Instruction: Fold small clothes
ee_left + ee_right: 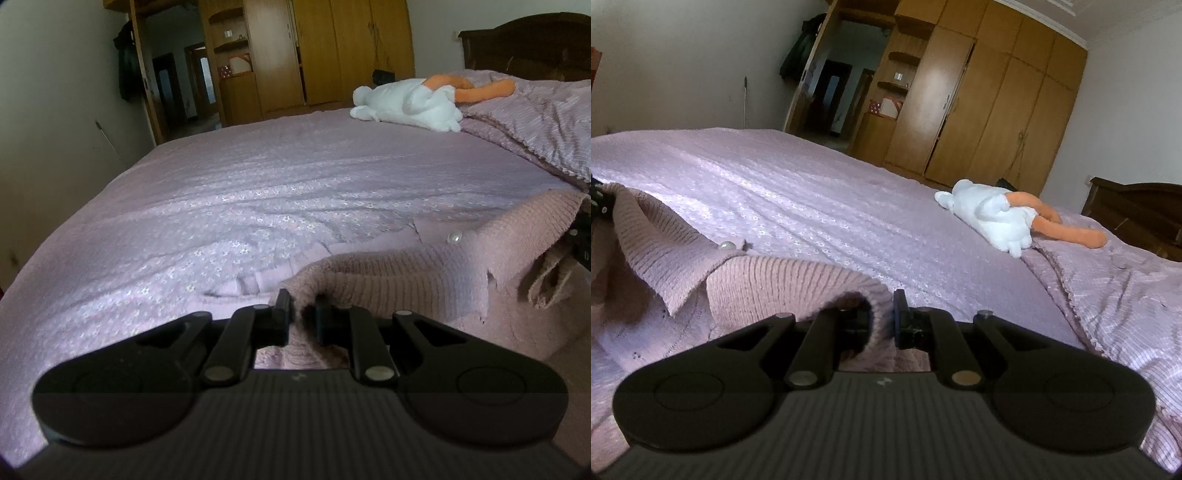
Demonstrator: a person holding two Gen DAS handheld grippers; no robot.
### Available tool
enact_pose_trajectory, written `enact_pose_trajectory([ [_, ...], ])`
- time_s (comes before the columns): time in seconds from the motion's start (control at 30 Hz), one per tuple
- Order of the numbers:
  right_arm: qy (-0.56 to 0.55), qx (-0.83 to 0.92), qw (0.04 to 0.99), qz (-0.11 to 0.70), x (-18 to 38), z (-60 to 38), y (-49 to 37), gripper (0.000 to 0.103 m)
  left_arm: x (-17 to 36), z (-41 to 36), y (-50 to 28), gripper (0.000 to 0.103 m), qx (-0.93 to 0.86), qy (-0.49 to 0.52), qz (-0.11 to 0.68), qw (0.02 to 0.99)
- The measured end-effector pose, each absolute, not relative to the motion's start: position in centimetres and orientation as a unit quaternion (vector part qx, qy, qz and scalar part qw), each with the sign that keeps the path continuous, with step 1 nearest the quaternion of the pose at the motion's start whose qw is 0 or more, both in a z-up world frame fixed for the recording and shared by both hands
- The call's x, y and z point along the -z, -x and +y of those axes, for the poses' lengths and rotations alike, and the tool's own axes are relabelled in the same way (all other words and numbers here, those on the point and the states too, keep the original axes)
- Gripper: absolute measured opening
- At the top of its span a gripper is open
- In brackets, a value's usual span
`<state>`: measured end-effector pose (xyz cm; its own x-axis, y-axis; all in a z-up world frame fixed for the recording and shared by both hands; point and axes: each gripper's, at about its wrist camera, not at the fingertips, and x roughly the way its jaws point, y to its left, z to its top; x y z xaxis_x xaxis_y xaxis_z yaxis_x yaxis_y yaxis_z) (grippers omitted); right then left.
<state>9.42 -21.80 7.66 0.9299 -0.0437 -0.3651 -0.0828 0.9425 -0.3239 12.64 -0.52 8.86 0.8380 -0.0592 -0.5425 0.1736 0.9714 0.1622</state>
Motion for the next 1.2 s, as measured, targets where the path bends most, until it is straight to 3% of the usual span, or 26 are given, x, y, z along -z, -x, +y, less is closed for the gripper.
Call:
enact_pose_trajectory([
  [0.43,0.203,-0.013,0.945,0.256,-0.9,-21.2,-18.4,0.01,-3.3,-0.8,-20.0,0.015,0.046,-0.1,0.338,0.935],
  [0.57,0.195,-0.015,0.94,0.28,0.7,-21.4,-19.8,0.012,-2.6,-1.1,-20.6,0.018,0.047,-0.111,0.336,0.934],
  [0.63,0.189,-0.016,0.939,0.286,1.1,-21.5,-20.3,0.013,-2.6,-1.1,-20.8,0.025,0.047,-0.11,0.338,0.933],
  [0.67,0.186,-0.019,0.939,0.289,1.1,-21.5,-20.5,0.02,-2.6,-1.0,-20.9,0.029,0.047,-0.11,0.338,0.933],
  [0.73,0.181,-0.017,0.938,0.294,1.0,-21.6,-20.7,0.023,-2.7,-0.9,-20.9,0.051,0.036,-0.115,0.338,0.933],
  [0.8,0.175,-0.015,0.939,0.297,0.8,-21.9,-20.7,0.03,-2.9,-0.4,-20.8,0.062,0.025,-0.115,0.339,0.933],
  [0.87,0.164,-0.008,0.941,0.297,0.4,-22.2,-20.4,0.052,-3.4,0.4,-20.5,0.064,0.028,-0.101,0.345,0.933],
  [0.93,0.145,-0.008,0.943,0.298,-0.2,-22.9,-19.7,0.065,-3.7,1.2,-20.1,0.064,0.037,-0.084,0.352,0.931],
  [1.2,0.11,-0.031,0.948,0.297,-2.5,-25.4,-15.1,0.077,-5.1,2.8,-17.3,0.065,0.061,-0.075,0.356,0.93],
])
